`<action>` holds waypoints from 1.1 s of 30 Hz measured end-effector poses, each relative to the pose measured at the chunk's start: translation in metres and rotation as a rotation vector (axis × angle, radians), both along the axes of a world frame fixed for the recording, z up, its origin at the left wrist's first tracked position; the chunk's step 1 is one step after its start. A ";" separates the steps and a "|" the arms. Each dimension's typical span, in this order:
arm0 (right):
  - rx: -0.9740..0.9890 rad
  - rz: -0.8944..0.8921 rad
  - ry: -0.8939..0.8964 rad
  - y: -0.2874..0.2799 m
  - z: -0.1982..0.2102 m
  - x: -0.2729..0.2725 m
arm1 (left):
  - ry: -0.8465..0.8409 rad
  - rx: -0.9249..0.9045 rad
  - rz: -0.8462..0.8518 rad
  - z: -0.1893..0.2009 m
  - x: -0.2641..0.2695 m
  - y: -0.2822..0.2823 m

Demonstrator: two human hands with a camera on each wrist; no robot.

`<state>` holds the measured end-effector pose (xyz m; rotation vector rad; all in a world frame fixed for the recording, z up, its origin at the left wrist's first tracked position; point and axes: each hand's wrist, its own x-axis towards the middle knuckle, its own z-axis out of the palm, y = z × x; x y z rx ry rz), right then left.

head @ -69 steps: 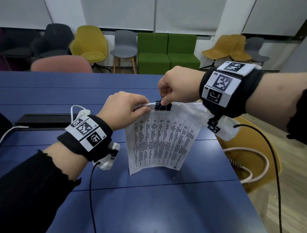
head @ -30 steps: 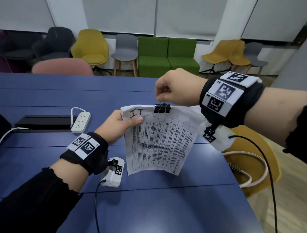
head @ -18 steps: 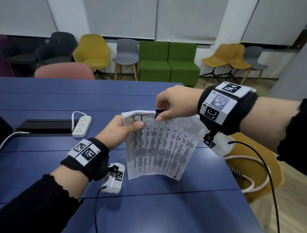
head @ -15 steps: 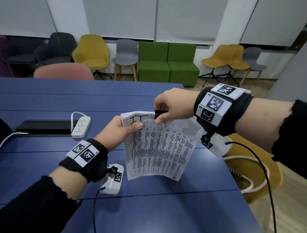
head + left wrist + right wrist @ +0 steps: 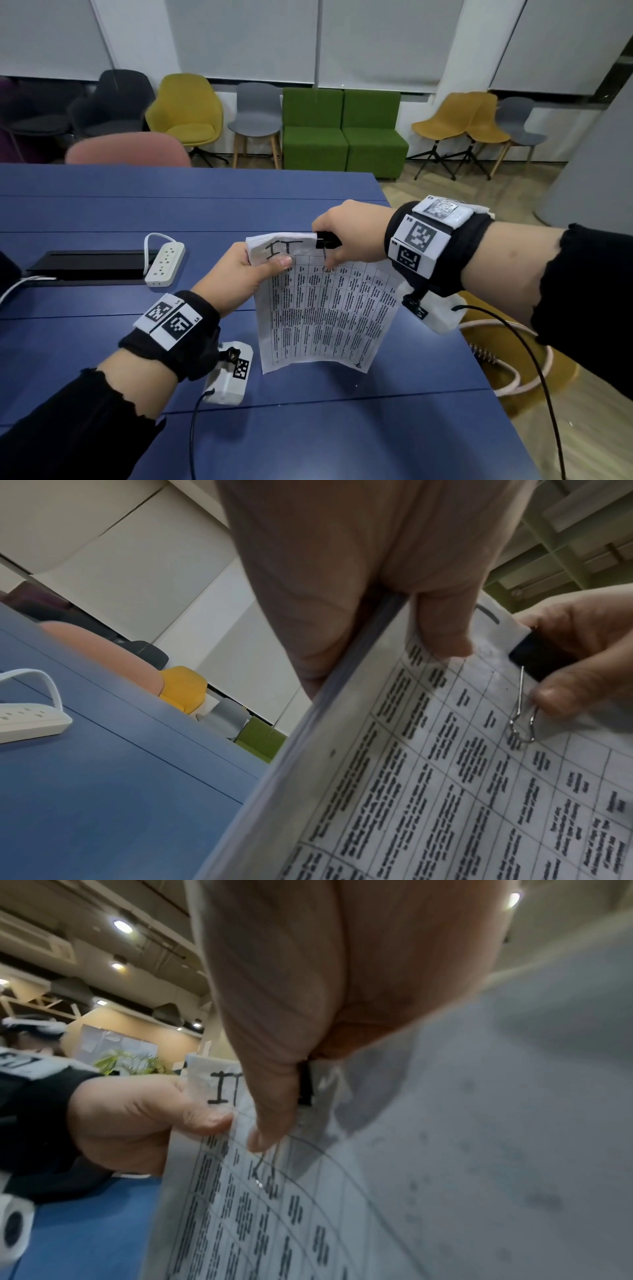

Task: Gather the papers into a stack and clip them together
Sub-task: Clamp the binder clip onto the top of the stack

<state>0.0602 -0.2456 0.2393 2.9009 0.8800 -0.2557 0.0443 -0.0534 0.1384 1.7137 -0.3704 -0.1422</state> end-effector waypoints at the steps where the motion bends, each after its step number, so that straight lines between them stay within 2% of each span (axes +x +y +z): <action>1: 0.003 -0.009 0.009 -0.002 0.001 0.000 | -0.003 0.008 0.002 0.000 0.000 0.000; 8: -0.026 -0.183 0.064 -0.042 -0.002 0.002 | 0.015 0.011 0.010 0.000 0.000 -0.001; 14: 0.198 -0.205 0.162 -0.073 -0.012 0.003 | 0.018 0.007 0.016 0.003 -0.002 -0.003; 17: 0.501 -0.181 0.247 -0.089 -0.023 0.001 | 0.032 0.004 0.021 0.003 -0.003 -0.004; 22: 1.324 -0.315 0.454 -0.103 -0.065 -0.005 | 0.099 -0.083 0.036 -0.004 -0.004 -0.004; 24: 1.462 -0.362 0.516 -0.102 -0.086 -0.007 | 0.126 -0.085 0.043 -0.011 -0.004 -0.006; 29: 1.379 -0.428 0.504 -0.094 -0.133 -0.012 | 0.209 -0.003 0.047 -0.040 -0.008 -0.011; 33: 1.320 -0.396 0.446 -0.096 -0.135 -0.011 | 0.223 0.018 0.101 -0.044 -0.006 -0.013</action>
